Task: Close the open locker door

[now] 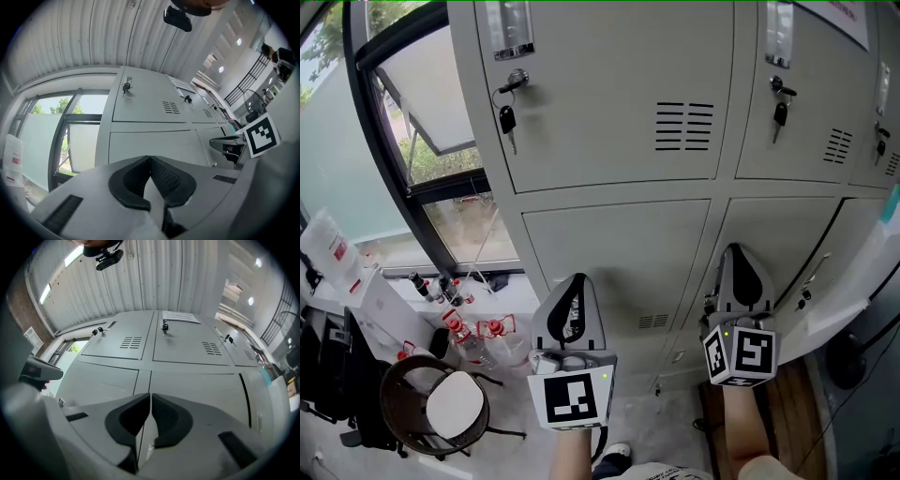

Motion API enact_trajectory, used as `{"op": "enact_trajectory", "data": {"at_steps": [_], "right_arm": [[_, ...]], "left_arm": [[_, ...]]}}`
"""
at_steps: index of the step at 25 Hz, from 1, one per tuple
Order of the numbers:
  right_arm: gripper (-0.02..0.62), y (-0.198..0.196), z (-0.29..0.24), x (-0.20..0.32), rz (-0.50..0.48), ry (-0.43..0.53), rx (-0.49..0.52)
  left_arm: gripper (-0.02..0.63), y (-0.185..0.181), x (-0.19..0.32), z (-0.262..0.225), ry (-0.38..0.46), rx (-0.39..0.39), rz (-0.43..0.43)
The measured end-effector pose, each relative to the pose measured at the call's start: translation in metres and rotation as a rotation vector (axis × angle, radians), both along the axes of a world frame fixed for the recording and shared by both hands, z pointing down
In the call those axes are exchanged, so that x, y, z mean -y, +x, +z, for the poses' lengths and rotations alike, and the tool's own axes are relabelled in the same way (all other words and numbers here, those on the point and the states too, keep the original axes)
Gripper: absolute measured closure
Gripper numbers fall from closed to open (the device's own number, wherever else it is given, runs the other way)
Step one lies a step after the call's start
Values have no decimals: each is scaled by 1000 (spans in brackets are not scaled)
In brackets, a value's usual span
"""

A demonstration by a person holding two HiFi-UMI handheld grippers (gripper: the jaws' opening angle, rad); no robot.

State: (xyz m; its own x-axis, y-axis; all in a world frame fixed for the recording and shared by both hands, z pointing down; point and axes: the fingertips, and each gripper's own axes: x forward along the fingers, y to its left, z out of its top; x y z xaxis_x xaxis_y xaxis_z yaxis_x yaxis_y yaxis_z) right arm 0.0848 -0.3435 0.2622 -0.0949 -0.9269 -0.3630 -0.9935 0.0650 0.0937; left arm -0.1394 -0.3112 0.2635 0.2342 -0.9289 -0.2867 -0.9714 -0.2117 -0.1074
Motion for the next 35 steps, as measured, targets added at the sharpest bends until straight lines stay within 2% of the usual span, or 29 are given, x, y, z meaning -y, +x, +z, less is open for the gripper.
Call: {"op": "enact_trajectory", "data": {"at_steps": [9,15,25,31,35], "right_arm": [[591,8,5,-35,36,-8,-6],[591,13,9,-56,51,-25,-13],[601,20,13,-86,72,-39,-3],[601,24,20,-98,76,-58,3],[601,27,21,-104,80,-64,11]], "left_arm": [[601,12,-14,-1,4,-4,49],[601,16,-21,7,-6,44,54],[601,29,-39,5,8,32,89],[601,44,-49,5,-5,-7,136],[601,46,-52,6,-1,15,135]]}}
